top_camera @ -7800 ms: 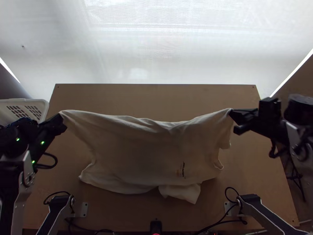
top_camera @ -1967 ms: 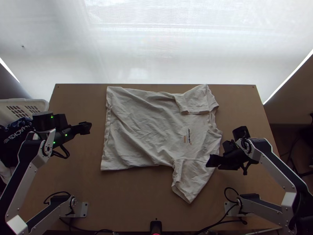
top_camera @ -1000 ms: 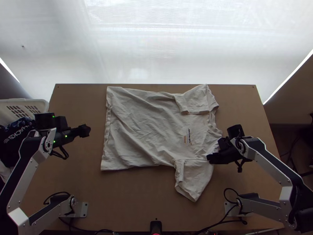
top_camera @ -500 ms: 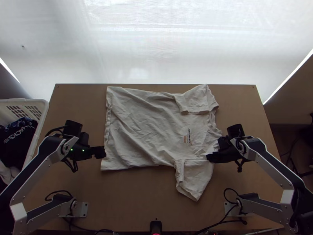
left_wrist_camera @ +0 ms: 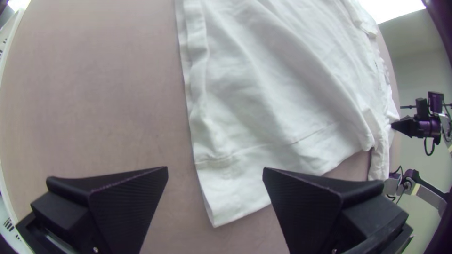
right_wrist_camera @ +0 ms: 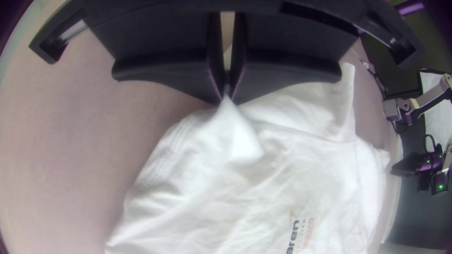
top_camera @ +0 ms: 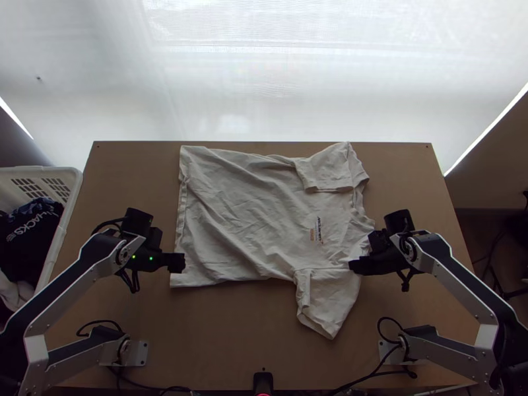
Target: Fold the t-shirt
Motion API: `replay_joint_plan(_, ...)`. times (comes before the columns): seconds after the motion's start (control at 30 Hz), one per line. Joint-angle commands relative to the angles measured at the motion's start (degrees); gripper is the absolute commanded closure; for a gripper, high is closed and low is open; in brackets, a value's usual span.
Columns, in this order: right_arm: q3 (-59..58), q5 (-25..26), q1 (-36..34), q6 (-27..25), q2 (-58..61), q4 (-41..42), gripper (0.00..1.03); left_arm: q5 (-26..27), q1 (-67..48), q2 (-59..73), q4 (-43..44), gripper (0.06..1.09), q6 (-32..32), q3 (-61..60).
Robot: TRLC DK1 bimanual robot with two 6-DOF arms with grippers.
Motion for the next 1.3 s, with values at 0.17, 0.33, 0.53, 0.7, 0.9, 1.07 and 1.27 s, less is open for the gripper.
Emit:
replay_joint_plan(0.17,-0.2,0.0,0.0,0.0,-0.2,0.0,1.00,-0.4,-0.4,3.7,2.0,0.11,0.5,-1.3)
replay_joint_plan(0.33,-0.3,0.0,0.0,0.0,-0.3,0.0,1.00,-0.4,-0.4,3.7,2.9,0.11,0.5,-1.1)
replay_joint_plan(0.53,-0.4,0.0,0.0,0.0,-0.3,0.0,1.00,-0.4,-0.3,3.9,3.2,0.11,-0.3,0.0)
replay_joint_plan(0.7,-0.4,0.0,0.1,0.0,-0.6,0.0,1.00,-2.5,-0.1,2.8,8.1,0.90,-3.2,-0.8)
replay_joint_plan(0.9,0.1,0.0,-0.1,0.0,-2.8,-1.0,1.00,-3.9,0.1,1.8,12.9,1.05,0.3,-4.1)
replay_joint_plan(1.07,-0.6,0.0,-0.5,0.0,-3.3,-1.0,1.00,-3.9,1.3,-0.2,12.3,1.05,1.0,-4.1)
replay_joint_plan(1.27,-0.6,0.0,-0.5,0.0,-3.4,-1.0,1.00,-3.9,2.4,-1.1,6.8,0.79,1.6,-1.6)
